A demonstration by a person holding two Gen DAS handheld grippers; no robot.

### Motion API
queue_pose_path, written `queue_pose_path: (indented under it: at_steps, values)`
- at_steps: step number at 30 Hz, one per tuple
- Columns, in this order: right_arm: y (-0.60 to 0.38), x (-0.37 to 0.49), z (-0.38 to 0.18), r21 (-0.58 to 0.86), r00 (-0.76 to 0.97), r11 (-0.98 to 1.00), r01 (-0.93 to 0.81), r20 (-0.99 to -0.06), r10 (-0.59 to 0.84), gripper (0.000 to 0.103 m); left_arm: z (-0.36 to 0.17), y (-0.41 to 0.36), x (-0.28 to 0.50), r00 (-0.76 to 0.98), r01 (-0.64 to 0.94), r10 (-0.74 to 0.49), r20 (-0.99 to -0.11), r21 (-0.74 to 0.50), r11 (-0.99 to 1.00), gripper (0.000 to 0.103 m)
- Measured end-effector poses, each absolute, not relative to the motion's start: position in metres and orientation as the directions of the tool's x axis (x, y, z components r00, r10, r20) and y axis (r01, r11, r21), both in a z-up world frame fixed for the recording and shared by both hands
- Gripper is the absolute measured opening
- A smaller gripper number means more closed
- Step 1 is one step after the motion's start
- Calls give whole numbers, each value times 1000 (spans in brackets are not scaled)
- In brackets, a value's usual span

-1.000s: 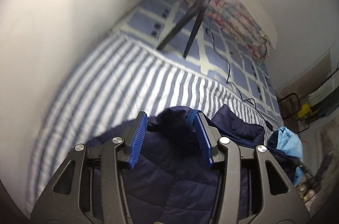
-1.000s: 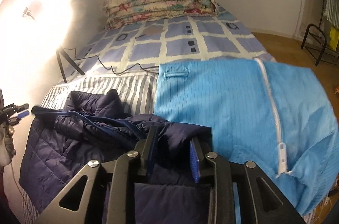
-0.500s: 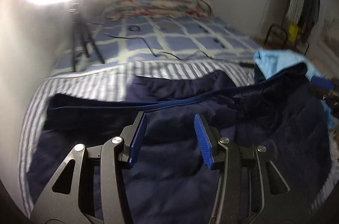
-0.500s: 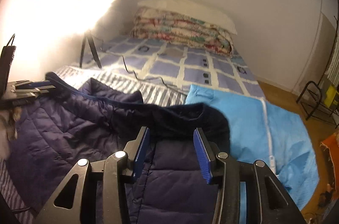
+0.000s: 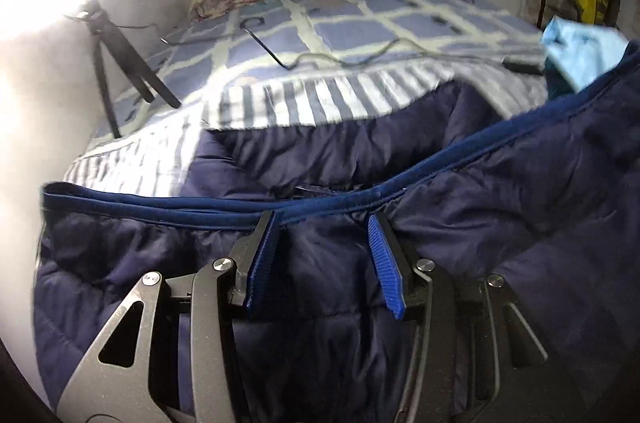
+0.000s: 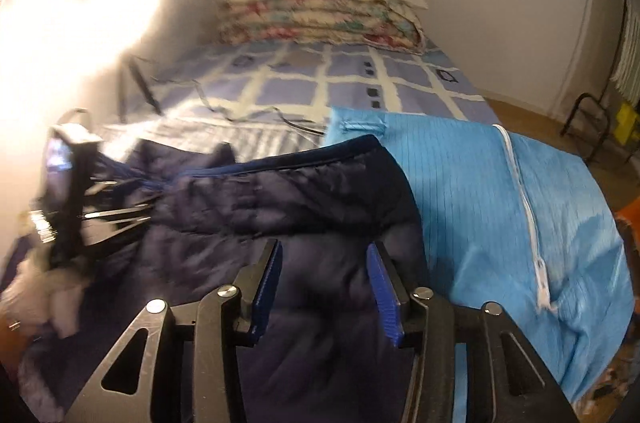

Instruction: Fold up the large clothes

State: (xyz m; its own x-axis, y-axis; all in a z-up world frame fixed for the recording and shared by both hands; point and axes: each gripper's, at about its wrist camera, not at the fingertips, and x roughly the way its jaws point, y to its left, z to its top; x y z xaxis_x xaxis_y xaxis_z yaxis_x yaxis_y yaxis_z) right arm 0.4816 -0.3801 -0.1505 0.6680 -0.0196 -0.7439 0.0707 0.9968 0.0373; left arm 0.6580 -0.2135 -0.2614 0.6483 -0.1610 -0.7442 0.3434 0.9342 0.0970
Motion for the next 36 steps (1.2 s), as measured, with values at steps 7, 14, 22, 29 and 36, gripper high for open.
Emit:
queue_pose_path:
  at_steps: [7,14,22,29,36]
  values:
    - [-412,372,-147,220,683,969,115,-726,84,74,-186,-160,555,634,462,-380,-673,-64,885,48]
    - [-444,296,-203,402,646,866,296,-753,129,84,-229,-152,474,619,472,-306,-723,30,881,48]
    - [-434,291,-251,683,685,662,310,-643,342,86,-278,-160,469,619,423,-264,-740,31,905,49]
    - [-404,321,-247,607,655,727,322,-697,291,51,-281,-162,465,629,428,-240,-740,72,901,48]
    - [-394,322,-213,529,670,795,298,-709,221,9,-258,-144,420,664,399,-282,-693,10,917,48]
